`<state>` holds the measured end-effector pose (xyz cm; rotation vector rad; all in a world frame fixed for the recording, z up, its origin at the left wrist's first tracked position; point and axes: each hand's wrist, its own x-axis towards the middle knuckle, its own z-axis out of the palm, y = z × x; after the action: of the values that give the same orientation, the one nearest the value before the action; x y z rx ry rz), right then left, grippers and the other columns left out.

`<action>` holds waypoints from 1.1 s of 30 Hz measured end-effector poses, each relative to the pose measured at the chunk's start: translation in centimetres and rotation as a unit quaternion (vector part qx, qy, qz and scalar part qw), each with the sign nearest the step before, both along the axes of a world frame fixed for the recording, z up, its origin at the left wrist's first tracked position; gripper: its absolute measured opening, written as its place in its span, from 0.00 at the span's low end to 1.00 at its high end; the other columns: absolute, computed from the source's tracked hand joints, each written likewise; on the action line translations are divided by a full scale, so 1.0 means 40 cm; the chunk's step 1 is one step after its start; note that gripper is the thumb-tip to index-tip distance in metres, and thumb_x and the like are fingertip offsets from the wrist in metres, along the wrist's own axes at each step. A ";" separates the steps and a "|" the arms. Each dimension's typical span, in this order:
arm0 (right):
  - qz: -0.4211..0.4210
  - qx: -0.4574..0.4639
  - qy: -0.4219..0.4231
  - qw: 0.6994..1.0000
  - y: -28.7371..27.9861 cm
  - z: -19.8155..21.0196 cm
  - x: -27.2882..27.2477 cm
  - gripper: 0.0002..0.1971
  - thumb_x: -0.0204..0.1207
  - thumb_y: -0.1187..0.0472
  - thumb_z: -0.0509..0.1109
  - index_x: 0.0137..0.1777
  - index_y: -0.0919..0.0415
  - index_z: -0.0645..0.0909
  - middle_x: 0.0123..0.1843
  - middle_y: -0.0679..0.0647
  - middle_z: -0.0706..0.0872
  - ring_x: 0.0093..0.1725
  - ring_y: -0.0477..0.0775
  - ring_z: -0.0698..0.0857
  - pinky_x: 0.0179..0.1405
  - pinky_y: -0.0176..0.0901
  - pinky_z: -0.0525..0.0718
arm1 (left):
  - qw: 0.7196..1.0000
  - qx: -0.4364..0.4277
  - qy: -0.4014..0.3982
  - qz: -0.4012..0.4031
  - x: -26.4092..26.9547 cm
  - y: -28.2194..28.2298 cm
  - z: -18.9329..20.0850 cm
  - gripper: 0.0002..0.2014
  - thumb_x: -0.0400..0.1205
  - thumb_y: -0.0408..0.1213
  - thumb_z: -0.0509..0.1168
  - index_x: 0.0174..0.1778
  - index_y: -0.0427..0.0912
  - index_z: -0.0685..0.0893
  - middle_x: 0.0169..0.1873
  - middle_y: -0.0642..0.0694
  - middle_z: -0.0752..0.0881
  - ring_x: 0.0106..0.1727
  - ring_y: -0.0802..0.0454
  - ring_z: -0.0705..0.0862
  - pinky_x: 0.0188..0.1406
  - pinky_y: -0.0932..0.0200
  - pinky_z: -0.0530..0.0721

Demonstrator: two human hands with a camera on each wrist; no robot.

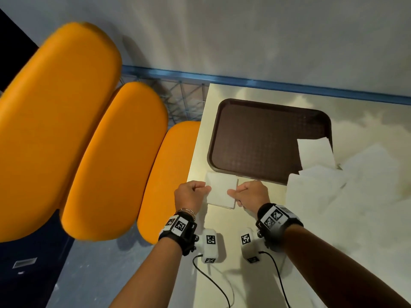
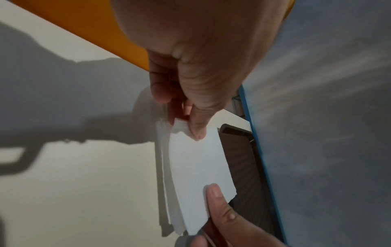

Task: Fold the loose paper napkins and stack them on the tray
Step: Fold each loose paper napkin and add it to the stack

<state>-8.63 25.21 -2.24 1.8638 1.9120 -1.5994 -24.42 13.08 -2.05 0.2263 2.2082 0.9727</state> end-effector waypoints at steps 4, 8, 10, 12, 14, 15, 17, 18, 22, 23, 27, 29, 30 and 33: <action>0.008 -0.002 -0.007 1.000 0.000 -0.022 0.000 0.14 0.67 0.44 0.89 0.36 0.51 0.91 0.33 0.47 0.94 0.41 0.54 0.94 0.55 0.58 0.95 | 1.000 -0.005 0.009 0.000 -0.004 -0.008 -0.019 0.08 0.77 0.41 0.83 0.50 0.47 0.96 0.42 0.57 0.93 0.49 0.56 0.91 0.52 0.62 0.87; 0.015 0.021 -0.009 1.000 -0.005 -0.037 0.006 0.16 0.66 0.39 0.88 0.36 0.48 0.90 0.39 0.45 0.94 0.47 0.53 0.94 0.60 0.56 0.93 | 1.000 -0.006 0.021 -0.004 0.001 -0.011 -0.026 0.06 0.77 0.42 0.82 0.47 0.48 0.95 0.39 0.58 0.91 0.46 0.57 0.89 0.41 0.67 0.82; 0.015 0.028 -0.013 0.999 -0.005 -0.037 0.012 0.16 0.66 0.37 0.88 0.37 0.48 0.90 0.39 0.44 0.94 0.47 0.52 0.94 0.60 0.55 0.93 | 0.999 -0.009 0.034 -0.007 0.001 -0.010 -0.025 0.07 0.77 0.44 0.82 0.47 0.49 0.94 0.40 0.56 0.92 0.47 0.54 0.90 0.43 0.63 0.84; 0.014 0.041 -0.018 0.999 -0.003 -0.027 0.028 0.17 0.66 0.37 0.88 0.39 0.48 0.90 0.40 0.42 0.94 0.46 0.50 0.93 0.59 0.54 0.93 | 0.998 -0.026 0.061 -0.018 0.002 -0.010 -0.022 0.10 0.76 0.47 0.83 0.49 0.50 0.92 0.41 0.55 0.91 0.46 0.53 0.89 0.46 0.59 0.86; 0.026 0.064 -0.029 0.997 0.003 -0.004 0.067 0.16 0.66 0.39 0.88 0.43 0.48 0.90 0.44 0.41 0.93 0.48 0.48 0.92 0.58 0.52 0.92 | 0.994 -0.033 0.097 -0.023 0.010 -0.012 -0.017 0.13 0.73 0.51 0.83 0.46 0.53 0.88 0.40 0.53 0.88 0.44 0.52 0.88 0.45 0.54 0.88; 0.041 0.076 -0.040 0.995 0.007 0.011 0.097 0.15 0.67 0.42 0.88 0.46 0.48 0.91 0.47 0.41 0.92 0.50 0.48 0.91 0.59 0.50 0.92 | 0.993 -0.028 0.112 -0.023 0.020 -0.011 -0.010 0.14 0.72 0.52 0.83 0.44 0.54 0.86 0.40 0.52 0.87 0.43 0.51 0.87 0.43 0.52 0.88; 0.090 0.083 -0.052 0.991 0.013 0.033 0.180 0.17 0.68 0.48 0.88 0.54 0.49 0.89 0.53 0.41 0.90 0.53 0.47 0.89 0.60 0.48 0.89 | 0.991 -0.014 0.131 -0.039 0.053 -0.009 0.009 0.13 0.73 0.52 0.82 0.41 0.55 0.84 0.39 0.53 0.86 0.42 0.53 0.86 0.41 0.51 0.88; 0.116 0.079 -0.052 0.989 0.014 0.039 0.231 0.19 0.68 0.50 0.88 0.57 0.48 0.88 0.55 0.39 0.88 0.54 0.46 0.88 0.59 0.44 0.88 | 0.990 -0.011 0.128 -0.063 0.077 -0.006 0.020 0.12 0.73 0.51 0.81 0.40 0.55 0.85 0.39 0.54 0.86 0.42 0.54 0.86 0.41 0.52 0.87; 0.118 0.082 -0.026 0.989 0.003 0.042 0.445 0.25 0.65 0.57 0.91 0.60 0.42 0.87 0.59 0.34 0.86 0.51 0.39 0.85 0.45 0.23 0.79 | 0.971 0.005 0.070 -0.230 0.209 0.010 0.037 0.04 0.77 0.45 0.76 0.38 0.55 0.89 0.38 0.60 0.91 0.44 0.58 0.89 0.47 0.54 0.89; 0.100 0.106 -0.019 0.989 -0.001 0.042 0.491 0.26 0.63 0.59 0.92 0.59 0.42 0.88 0.59 0.35 0.87 0.50 0.40 0.86 0.44 0.22 0.79 | 0.959 0.004 0.060 -0.277 0.250 0.015 0.038 0.02 0.77 0.45 0.74 0.39 0.55 0.90 0.39 0.61 0.91 0.45 0.59 0.89 0.50 0.54 0.89; 0.053 0.152 -0.018 0.987 -0.022 0.045 0.635 0.27 0.61 0.65 0.91 0.59 0.44 0.89 0.59 0.36 0.89 0.49 0.39 0.87 0.44 0.24 0.81 | 0.909 -0.034 0.033 -0.414 0.434 0.034 0.023 0.14 0.76 0.56 0.75 0.54 0.57 0.90 0.51 0.61 0.88 0.55 0.59 0.86 0.61 0.57 0.86; 0.042 0.129 -0.015 0.991 -0.031 0.044 0.685 0.28 0.63 0.65 0.89 0.61 0.41 0.88 0.61 0.32 0.87 0.52 0.38 0.86 0.44 0.24 0.80 | 0.898 -0.075 0.052 -0.431 0.521 0.046 0.004 0.22 0.76 0.61 0.72 0.62 0.53 0.86 0.57 0.57 0.84 0.62 0.55 0.83 0.62 0.57 0.81; 0.046 0.123 -0.014 0.991 -0.034 0.038 0.706 0.29 0.64 0.65 0.89 0.62 0.40 0.87 0.61 0.30 0.86 0.54 0.37 0.86 0.45 0.23 0.80 | 0.893 -0.093 0.069 -0.436 0.562 0.052 -0.004 0.25 0.76 0.63 0.70 0.63 0.51 0.84 0.58 0.56 0.82 0.64 0.53 0.82 0.62 0.57 0.80; 0.076 0.119 -0.032 0.989 -0.045 0.020 0.750 0.31 0.66 0.64 0.89 0.64 0.38 0.84 0.62 0.30 0.84 0.57 0.37 0.84 0.50 0.22 0.78 | 0.888 -0.142 0.135 -0.415 0.666 0.061 -0.009 0.29 0.75 0.66 0.68 0.61 0.47 0.80 0.57 0.51 0.80 0.65 0.48 0.80 0.57 0.55 0.81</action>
<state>21.36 23.41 -1.44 1.7694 2.2413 -1.3019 2.23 15.52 -2.41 1.1119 2.1145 0.1407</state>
